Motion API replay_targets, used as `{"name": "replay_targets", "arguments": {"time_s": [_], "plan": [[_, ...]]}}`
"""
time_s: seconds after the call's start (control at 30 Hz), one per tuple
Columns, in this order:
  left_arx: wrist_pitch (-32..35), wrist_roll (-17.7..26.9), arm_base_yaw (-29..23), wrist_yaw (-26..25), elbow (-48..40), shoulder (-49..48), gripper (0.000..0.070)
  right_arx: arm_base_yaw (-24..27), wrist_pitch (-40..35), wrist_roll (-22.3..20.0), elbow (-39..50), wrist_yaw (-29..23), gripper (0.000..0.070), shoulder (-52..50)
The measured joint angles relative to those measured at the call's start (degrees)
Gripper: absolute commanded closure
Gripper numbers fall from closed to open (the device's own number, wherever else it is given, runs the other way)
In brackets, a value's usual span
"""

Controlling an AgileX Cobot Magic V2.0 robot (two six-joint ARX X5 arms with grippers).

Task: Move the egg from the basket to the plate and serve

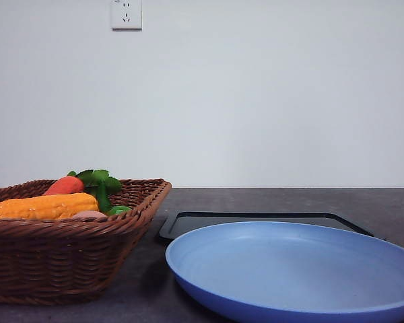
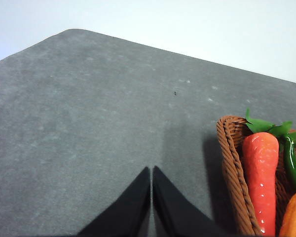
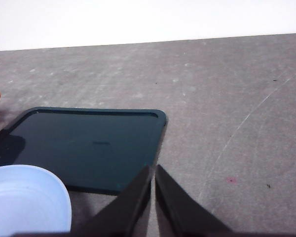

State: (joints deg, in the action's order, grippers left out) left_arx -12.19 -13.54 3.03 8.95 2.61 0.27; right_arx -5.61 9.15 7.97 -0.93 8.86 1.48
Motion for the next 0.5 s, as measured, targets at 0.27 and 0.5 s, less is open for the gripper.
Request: {"name": "replay_targets", "arguments": {"time_s": [0.27,0.5], "plan": [[0.0,-0.4,0.0,0.0,0.0,0.0,0.0700,0.0,-3.9,0.1,0.0,0.2,0.0700,0.0],[0.0,-6.4,0.0,0.0,0.0,0.0,0.0700,0.0,-8.0,4.3,0.0,0.2,0.0700,0.0]]}}
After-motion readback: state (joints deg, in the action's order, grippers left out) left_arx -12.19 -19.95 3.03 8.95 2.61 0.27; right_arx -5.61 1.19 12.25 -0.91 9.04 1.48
